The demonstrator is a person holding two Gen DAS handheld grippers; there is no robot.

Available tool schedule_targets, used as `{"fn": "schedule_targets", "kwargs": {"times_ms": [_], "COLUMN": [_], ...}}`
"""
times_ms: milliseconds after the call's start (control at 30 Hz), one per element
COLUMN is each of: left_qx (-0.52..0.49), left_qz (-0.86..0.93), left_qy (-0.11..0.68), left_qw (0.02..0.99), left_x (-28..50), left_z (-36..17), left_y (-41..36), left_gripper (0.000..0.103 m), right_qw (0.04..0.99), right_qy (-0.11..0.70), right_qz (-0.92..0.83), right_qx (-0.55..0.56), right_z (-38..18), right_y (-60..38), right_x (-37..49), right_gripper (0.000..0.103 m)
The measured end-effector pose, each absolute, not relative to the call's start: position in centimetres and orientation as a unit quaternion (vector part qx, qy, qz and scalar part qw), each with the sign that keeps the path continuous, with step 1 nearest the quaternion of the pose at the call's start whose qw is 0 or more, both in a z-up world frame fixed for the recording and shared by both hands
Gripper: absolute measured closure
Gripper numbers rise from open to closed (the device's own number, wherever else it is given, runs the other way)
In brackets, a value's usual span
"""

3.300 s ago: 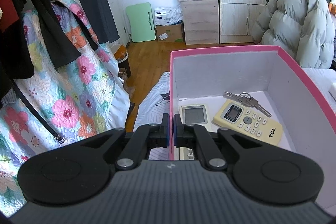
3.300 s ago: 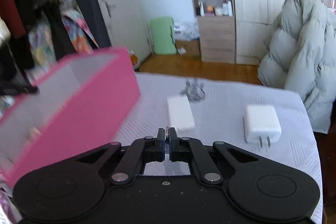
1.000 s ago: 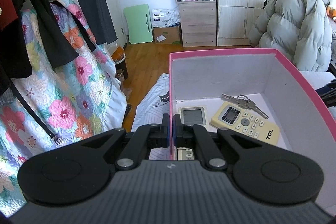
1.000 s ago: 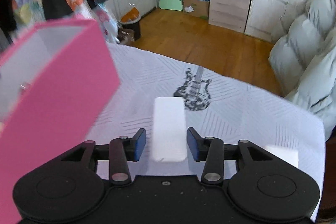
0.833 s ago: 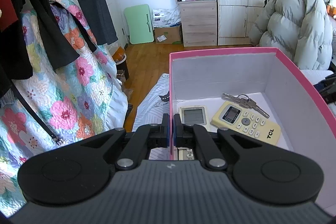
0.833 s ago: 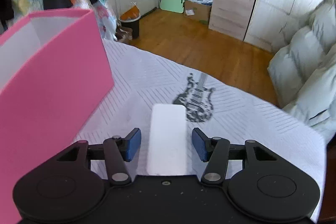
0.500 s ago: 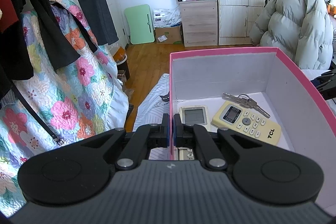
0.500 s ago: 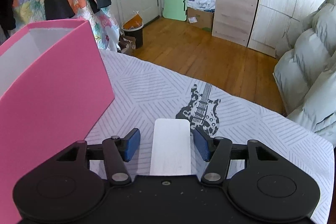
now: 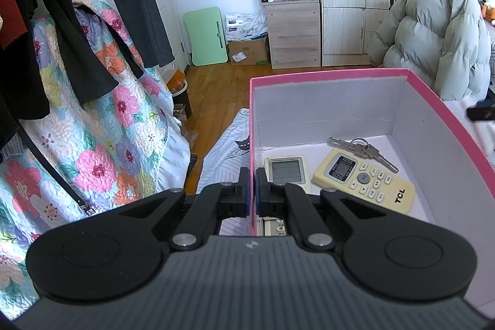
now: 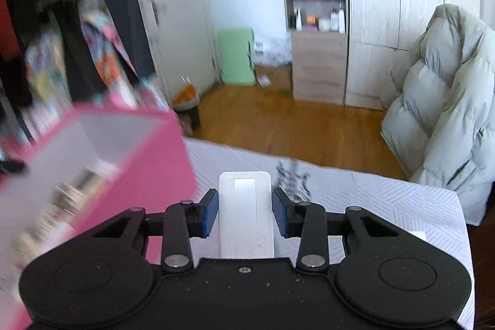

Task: Organize rigid objects
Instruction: 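Carry the white power bank into the pink box with the right tool, then open the right tool over the box and move it back to the table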

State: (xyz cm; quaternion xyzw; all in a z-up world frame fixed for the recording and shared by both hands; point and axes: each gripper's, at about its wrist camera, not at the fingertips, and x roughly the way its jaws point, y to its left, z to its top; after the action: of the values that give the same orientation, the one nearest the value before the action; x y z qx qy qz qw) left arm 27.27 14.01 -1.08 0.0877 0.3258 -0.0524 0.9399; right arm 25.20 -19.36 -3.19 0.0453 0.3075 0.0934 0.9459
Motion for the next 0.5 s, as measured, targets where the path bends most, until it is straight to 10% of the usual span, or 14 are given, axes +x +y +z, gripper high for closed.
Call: {"fn": "schedule_targets", "kwargs": {"times_ms": [500], "left_qx": [0.067], "left_qz": [-0.058], "left_qy": [0.325], "left_qw": [0.942], "left_x": [27.3], "left_z": [-0.9], "left_y": [14.5], "left_gripper": [0.101], "right_qw": [0.89], "right_qy": [0.306], "right_qz": [0.326], "right_qx": [0.088], "right_z": [2.0], "right_y": [-10.7], "right_x": [22.9], "right_gripper": [0.06]}}
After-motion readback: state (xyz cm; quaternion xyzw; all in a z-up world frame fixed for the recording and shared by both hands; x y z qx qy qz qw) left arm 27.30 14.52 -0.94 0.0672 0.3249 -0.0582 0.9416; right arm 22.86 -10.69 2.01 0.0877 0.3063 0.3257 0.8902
